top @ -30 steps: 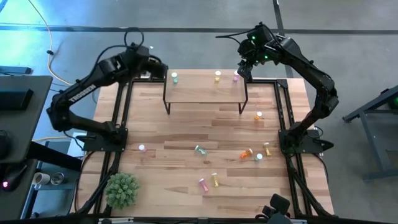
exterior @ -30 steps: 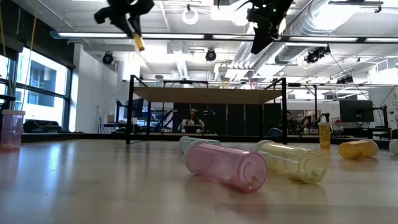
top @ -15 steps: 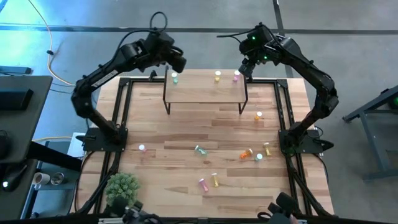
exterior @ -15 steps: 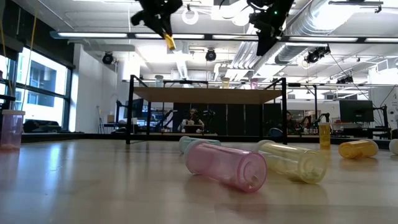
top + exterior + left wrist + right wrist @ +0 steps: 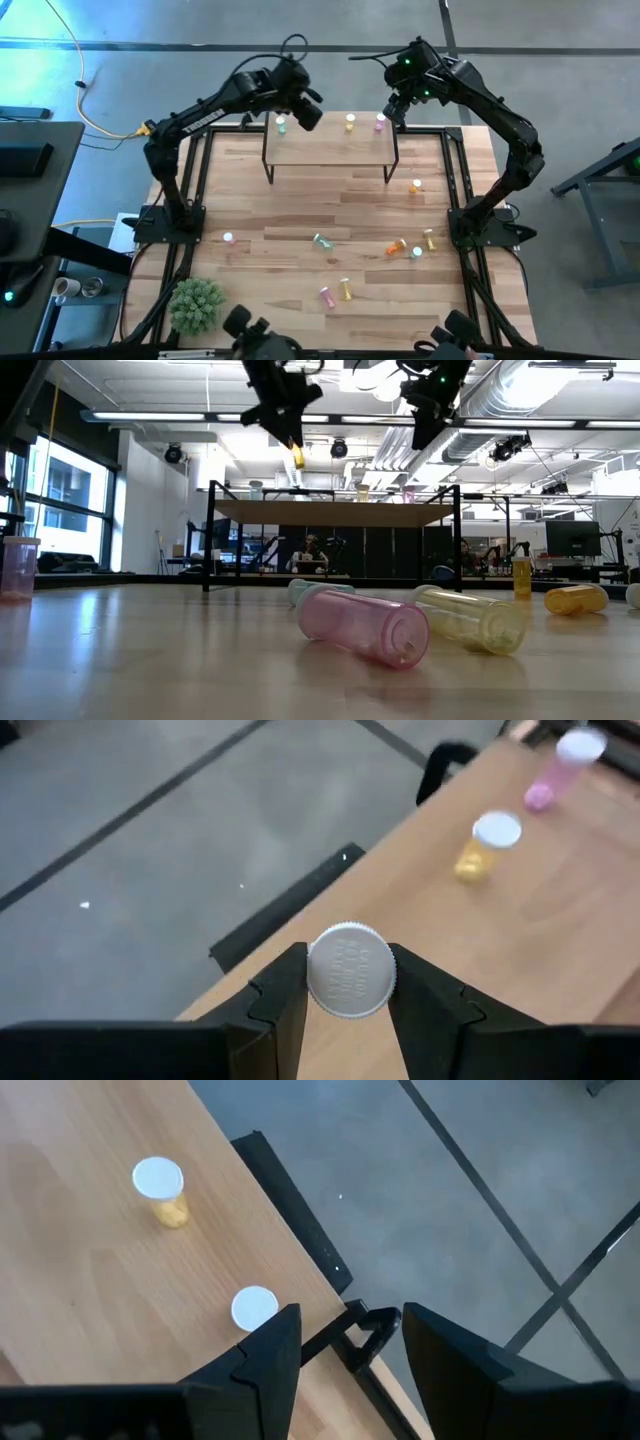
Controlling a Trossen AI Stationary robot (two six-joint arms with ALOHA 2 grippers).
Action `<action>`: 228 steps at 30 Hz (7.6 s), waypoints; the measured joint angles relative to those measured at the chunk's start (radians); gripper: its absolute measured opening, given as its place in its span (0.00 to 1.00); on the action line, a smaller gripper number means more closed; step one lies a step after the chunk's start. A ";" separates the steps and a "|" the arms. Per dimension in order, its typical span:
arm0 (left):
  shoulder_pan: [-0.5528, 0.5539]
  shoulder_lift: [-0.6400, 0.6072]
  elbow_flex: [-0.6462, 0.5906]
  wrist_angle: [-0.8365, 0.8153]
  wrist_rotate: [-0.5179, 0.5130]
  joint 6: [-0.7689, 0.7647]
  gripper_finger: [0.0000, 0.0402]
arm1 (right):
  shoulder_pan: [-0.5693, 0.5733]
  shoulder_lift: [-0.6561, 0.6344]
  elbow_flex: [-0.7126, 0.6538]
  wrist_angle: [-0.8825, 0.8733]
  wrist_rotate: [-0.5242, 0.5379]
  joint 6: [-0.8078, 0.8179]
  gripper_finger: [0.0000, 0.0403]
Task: Pick and place medicine bottles onto shelf by color
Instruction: Put the top left orange pill bottle on the shelf, then put the top violet pill bottle on the shelf aligned with the other violet pill bottle
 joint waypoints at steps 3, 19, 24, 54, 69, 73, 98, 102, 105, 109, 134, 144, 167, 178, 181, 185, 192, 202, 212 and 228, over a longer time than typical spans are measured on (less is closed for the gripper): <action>-0.004 0.032 0.000 -0.010 0.031 0.000 0.29 | 0.000 0.000 0.000 0.000 0.000 0.000 0.42; -0.002 0.125 0.000 -0.034 0.087 -0.034 0.29 | 0.000 0.000 0.000 0.000 -0.002 0.000 0.42; 0.005 0.152 0.000 -0.052 0.089 -0.038 0.29 | 0.000 0.000 0.000 0.000 -0.002 0.000 0.42; 0.009 0.167 0.000 -0.048 0.071 -0.027 0.29 | 0.000 0.000 -0.001 0.000 -0.002 -0.003 0.42; 0.008 0.170 -0.001 -0.048 0.101 -0.061 0.52 | 0.000 0.000 -0.002 0.000 -0.002 -0.003 0.42; 0.008 0.170 -0.001 -0.042 0.100 -0.052 0.54 | 0.000 0.000 -0.002 0.000 -0.003 -0.003 0.42; -0.037 0.145 0.317 -0.336 0.085 0.138 0.52 | 0.000 0.000 -0.002 -0.101 -0.164 0.030 0.42; -0.086 0.129 0.293 -0.344 0.086 0.147 0.52 | 0.006 0.000 -0.002 -0.147 -0.218 0.050 0.42; -0.122 0.113 0.246 -0.341 0.085 0.141 0.52 | 0.024 0.000 -0.002 -0.188 -0.218 0.060 0.42; -0.175 0.072 0.154 -0.310 0.056 0.133 0.51 | 0.066 0.000 -0.002 -0.239 -0.220 0.069 0.42; -0.493 -0.480 -0.726 0.259 -0.152 -0.186 0.51 | 0.342 -0.467 -0.576 -0.061 -0.182 0.384 0.42; -0.617 -0.542 -0.949 0.386 -0.219 -0.367 0.50 | 0.503 -0.611 -0.741 0.005 -0.089 0.572 0.42; -1.006 -0.541 -1.204 0.562 -0.470 -0.694 0.50 | 1.040 -0.648 -0.945 0.425 0.103 0.974 0.42; -1.172 -0.540 -1.212 0.596 -0.544 -0.797 0.50 | 1.181 -0.530 -0.945 0.675 0.130 0.888 0.42; -1.228 -0.540 -1.212 0.589 -0.602 -0.844 0.50 | 1.190 -0.496 -0.945 0.696 0.130 0.887 0.42; -1.293 -0.540 -1.212 0.584 -0.648 -0.879 0.50 | 1.192 -0.457 -0.945 0.696 0.131 0.895 0.42; -1.370 -0.541 -1.212 0.520 -0.639 -0.923 0.50 | 1.192 -0.420 -0.945 0.726 0.130 0.895 0.42; -1.383 -0.656 -1.212 0.122 -0.469 -1.210 0.50 | 1.191 -0.420 -0.945 0.734 0.130 0.873 0.42; -1.339 -0.775 -1.212 -0.074 -0.255 -1.479 0.50 | 1.160 -0.420 -0.945 0.742 0.130 0.799 0.42; -1.337 -0.670 -1.212 -0.186 -0.108 -1.694 0.50 | 1.055 -0.420 -0.945 0.750 0.129 0.719 0.42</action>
